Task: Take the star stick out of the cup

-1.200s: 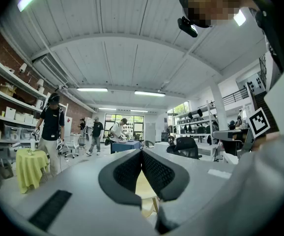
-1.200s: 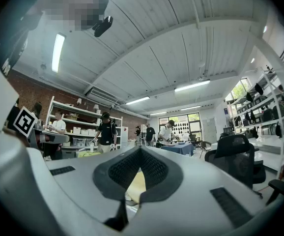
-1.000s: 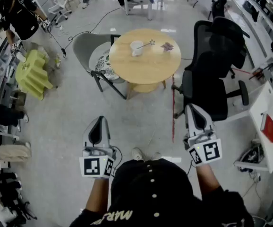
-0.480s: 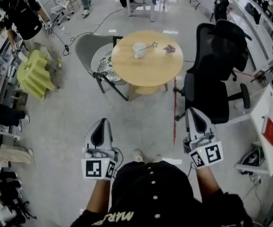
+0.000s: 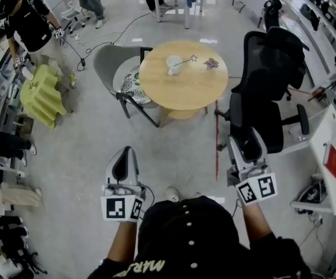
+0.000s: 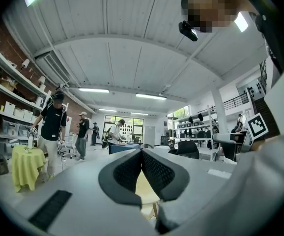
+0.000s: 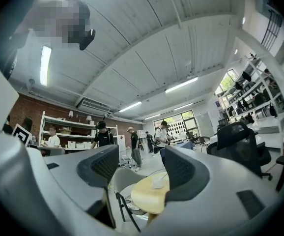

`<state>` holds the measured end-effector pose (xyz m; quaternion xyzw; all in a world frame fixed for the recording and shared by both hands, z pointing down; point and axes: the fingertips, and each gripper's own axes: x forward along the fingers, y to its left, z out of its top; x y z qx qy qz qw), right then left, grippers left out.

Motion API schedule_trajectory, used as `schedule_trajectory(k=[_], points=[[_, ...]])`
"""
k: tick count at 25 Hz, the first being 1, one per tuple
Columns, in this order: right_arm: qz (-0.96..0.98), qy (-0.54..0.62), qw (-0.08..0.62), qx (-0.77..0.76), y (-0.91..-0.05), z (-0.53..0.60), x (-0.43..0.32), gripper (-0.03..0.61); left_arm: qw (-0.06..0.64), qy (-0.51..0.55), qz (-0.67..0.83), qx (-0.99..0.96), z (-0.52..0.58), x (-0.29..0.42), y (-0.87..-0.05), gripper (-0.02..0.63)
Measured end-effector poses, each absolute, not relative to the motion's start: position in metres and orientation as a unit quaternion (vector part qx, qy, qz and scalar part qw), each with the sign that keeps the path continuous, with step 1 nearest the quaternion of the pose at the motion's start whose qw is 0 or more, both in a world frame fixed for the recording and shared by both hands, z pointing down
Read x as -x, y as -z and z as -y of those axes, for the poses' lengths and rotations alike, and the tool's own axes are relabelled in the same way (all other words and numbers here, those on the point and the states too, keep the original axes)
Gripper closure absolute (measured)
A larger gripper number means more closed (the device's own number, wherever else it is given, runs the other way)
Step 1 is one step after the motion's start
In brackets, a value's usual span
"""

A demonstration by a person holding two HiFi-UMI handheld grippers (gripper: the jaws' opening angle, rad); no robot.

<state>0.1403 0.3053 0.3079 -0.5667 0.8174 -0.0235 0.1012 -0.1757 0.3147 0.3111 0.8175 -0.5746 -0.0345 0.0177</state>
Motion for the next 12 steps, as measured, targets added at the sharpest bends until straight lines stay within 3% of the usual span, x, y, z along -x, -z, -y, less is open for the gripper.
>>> schedule_trajectory(k=[12], points=[[-0.806,0.006,0.089,0.584,-0.311,-0.263,-0.124,0.298,0.019,0.028,0.554,-0.832,-0.262,0.200,-0.327,0.609]])
